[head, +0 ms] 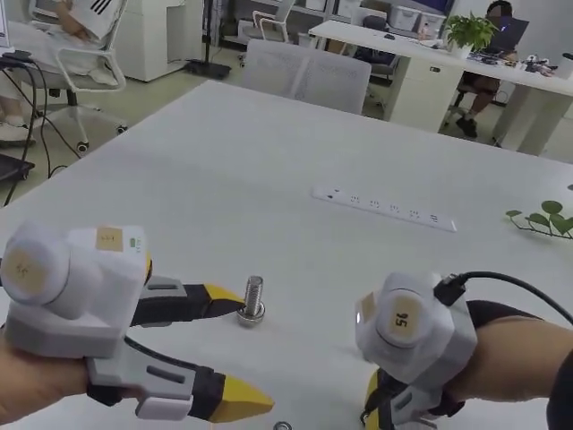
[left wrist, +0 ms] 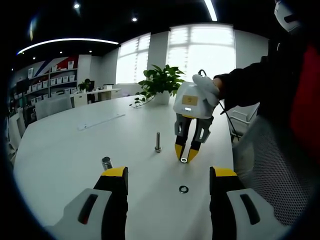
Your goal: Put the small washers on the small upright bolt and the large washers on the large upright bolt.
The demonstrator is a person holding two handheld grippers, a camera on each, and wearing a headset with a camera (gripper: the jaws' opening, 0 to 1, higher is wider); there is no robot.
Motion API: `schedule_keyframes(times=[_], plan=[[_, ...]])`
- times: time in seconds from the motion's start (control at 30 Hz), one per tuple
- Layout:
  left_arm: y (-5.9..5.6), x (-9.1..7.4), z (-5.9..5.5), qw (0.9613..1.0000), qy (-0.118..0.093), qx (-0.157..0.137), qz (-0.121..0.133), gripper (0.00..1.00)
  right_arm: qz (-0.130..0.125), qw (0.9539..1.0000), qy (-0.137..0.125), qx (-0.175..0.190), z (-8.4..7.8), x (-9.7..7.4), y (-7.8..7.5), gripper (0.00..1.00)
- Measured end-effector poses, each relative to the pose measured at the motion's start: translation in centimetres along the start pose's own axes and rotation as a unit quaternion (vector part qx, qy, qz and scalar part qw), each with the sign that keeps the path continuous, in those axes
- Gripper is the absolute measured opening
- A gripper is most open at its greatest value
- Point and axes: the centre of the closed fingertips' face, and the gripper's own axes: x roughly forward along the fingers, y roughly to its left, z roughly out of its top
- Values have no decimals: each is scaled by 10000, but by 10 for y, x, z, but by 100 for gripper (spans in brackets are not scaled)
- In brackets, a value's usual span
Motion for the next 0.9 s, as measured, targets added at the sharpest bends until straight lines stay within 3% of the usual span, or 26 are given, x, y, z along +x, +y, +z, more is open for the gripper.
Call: schedule_keyframes(times=[0.5, 0.9], plan=[[0, 1, -1, 10000, 15, -14, -18, 65, 34, 9999, 83, 98, -10, -4, 1, 13], [0, 3, -2, 10000, 33, -20, -48, 65, -83, 9990, 9, 434, -26, -24, -9, 13]])
